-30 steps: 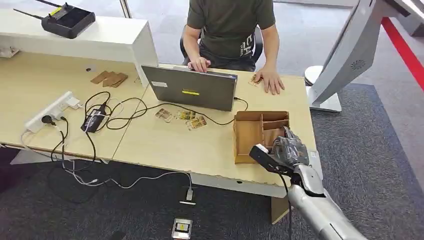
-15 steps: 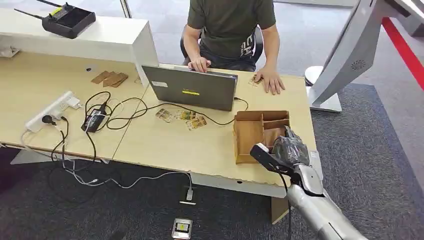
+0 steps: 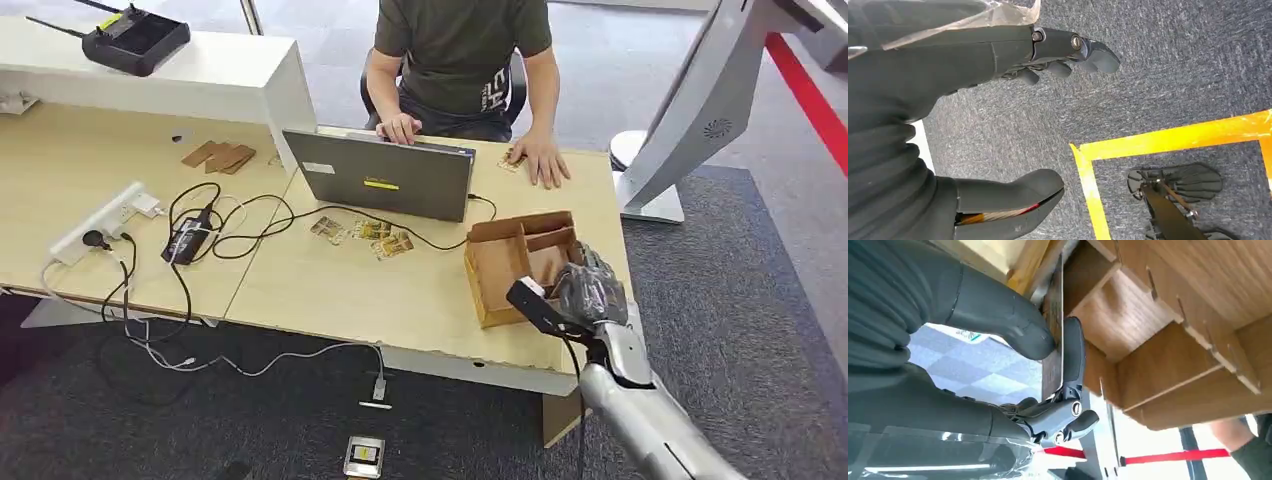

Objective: Pass the card to the sensor for recognition and then transmit it.

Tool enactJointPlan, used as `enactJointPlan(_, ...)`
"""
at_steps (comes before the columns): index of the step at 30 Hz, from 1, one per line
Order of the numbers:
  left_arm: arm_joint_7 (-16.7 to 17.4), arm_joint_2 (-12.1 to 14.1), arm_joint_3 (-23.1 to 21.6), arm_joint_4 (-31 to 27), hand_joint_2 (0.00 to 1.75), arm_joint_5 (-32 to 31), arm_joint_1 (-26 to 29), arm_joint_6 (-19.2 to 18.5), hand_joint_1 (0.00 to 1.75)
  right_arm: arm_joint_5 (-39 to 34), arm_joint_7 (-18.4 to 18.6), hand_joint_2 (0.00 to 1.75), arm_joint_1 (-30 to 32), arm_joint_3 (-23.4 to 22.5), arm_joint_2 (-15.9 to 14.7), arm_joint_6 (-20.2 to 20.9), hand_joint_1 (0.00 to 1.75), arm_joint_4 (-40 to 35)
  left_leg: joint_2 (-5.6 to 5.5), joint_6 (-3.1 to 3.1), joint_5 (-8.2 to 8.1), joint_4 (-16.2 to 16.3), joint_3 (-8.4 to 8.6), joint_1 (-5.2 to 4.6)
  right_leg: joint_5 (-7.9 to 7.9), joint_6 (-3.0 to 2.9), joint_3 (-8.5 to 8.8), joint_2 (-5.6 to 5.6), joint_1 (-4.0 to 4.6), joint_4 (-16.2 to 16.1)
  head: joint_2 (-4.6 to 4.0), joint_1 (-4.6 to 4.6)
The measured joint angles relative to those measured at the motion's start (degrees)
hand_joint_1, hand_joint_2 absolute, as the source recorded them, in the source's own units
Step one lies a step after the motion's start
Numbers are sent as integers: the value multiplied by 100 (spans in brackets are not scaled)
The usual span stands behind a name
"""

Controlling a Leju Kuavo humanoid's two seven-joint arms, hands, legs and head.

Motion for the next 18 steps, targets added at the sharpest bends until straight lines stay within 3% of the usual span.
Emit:
enactJointPlan(11,31,-4,0,0,175,-72,-25,-26,0,216,52,175,0,-2,-92,11,175,-445,0,0,0,0,-2,0,0,0,-1,0,0,0,0,0)
enactJointPlan(18,68,-17,0,0,175,-122,-104,-59,0,627,68,175,-137,2,26,103,175,-793,0,0,0,0,-7,0,0,0,-6,0,0,3,0,0)
